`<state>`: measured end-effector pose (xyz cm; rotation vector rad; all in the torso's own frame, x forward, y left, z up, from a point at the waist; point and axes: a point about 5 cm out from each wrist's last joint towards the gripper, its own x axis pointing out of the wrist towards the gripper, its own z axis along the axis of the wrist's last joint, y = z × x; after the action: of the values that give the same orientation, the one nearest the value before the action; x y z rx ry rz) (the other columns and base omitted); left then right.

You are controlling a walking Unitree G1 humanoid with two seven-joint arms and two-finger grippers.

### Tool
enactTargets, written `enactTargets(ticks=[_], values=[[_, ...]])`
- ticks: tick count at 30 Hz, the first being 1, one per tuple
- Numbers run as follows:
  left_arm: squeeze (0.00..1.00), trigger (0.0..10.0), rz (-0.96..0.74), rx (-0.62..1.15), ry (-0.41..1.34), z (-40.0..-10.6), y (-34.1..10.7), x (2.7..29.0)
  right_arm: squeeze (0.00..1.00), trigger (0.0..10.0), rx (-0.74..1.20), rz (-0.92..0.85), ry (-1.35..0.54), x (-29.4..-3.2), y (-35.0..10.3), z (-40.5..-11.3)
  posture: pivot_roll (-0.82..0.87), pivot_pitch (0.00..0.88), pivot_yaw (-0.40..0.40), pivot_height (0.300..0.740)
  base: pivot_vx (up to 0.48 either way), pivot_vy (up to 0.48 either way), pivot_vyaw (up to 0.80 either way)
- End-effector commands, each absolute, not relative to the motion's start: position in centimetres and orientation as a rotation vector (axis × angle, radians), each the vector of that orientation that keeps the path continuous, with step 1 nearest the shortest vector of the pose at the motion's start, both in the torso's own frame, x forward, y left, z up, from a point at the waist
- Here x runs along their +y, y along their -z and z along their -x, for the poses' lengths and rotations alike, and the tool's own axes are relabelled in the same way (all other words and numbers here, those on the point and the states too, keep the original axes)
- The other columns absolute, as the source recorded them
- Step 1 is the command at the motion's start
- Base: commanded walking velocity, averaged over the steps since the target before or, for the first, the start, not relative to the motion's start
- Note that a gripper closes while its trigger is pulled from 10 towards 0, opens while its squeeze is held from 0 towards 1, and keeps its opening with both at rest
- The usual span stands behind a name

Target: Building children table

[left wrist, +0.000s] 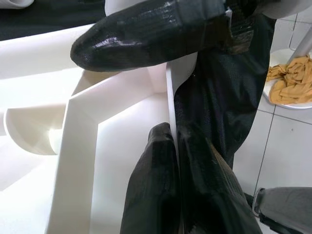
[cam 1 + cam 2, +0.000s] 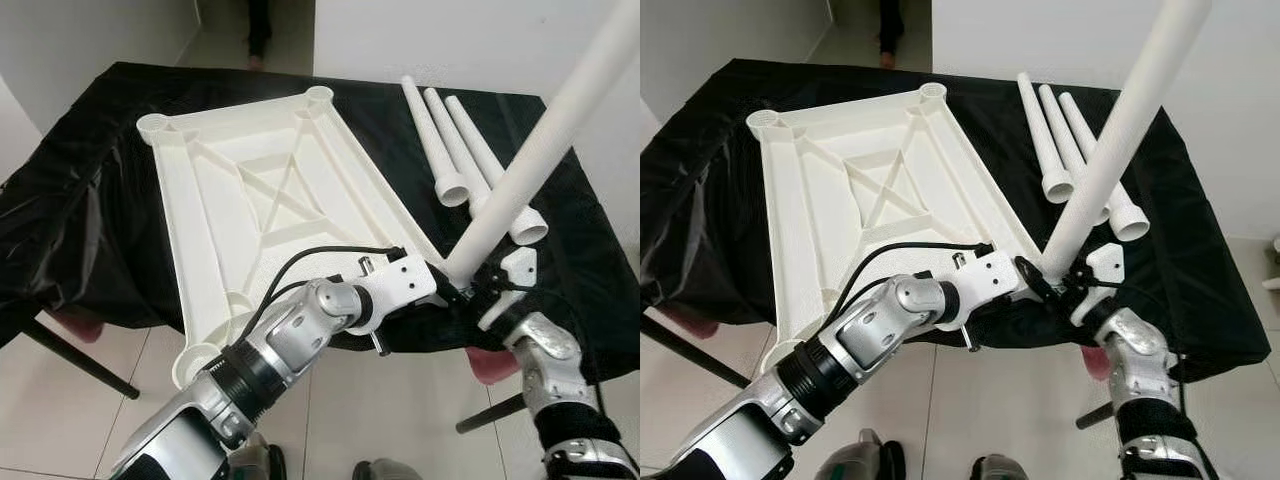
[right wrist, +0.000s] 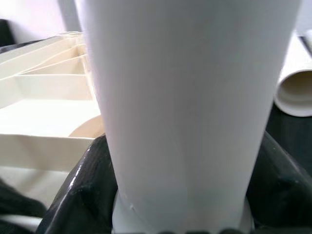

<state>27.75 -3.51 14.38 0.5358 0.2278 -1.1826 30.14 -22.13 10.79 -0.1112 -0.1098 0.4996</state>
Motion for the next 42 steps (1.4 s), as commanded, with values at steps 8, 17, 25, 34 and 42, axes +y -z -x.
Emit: enactTargets(ticks=[8,17,25,34,42], values=[[0.00,10.0,-0.538,0.220,1.266,-27.1,-14.8,-4.0,0.00,10.0,0.017,0.098,-0.167,-24.0,-9.3,-30.7,-0.06,0.079,0.024,0.740,0.000,0.000,0.00],[0.00,10.0,-0.530,0.228,1.266,-26.9,-14.6,-3.9,0.00,10.0,-0.033,0.037,0.039,-20.4,-10.3,-31.4,-0.05,0.089,0.022,0.740,0.000,0.000,0.00],[0.00,10.0,-0.528,0.231,1.265,-26.9,-14.6,-3.8,0.00,10.0,-0.058,-0.025,0.161,-18.2,-10.4,-31.1,-0.05,0.089,0.023,0.740,0.000,0.000,0.00],[0.00,10.0,-0.533,0.233,1.266,-27.0,-14.6,-3.8,0.00,10.0,-0.033,-0.017,0.244,-17.0,-10.5,-30.7,-0.05,0.087,0.028,0.740,0.000,0.000,0.00],[0.00,10.0,-0.534,0.233,1.265,-27.0,-14.6,-3.8,1.00,10.0,-0.090,-0.024,0.218,-17.2,-11.3,-30.4,-0.05,0.084,0.026,0.740,0.000,0.000,0.00]])
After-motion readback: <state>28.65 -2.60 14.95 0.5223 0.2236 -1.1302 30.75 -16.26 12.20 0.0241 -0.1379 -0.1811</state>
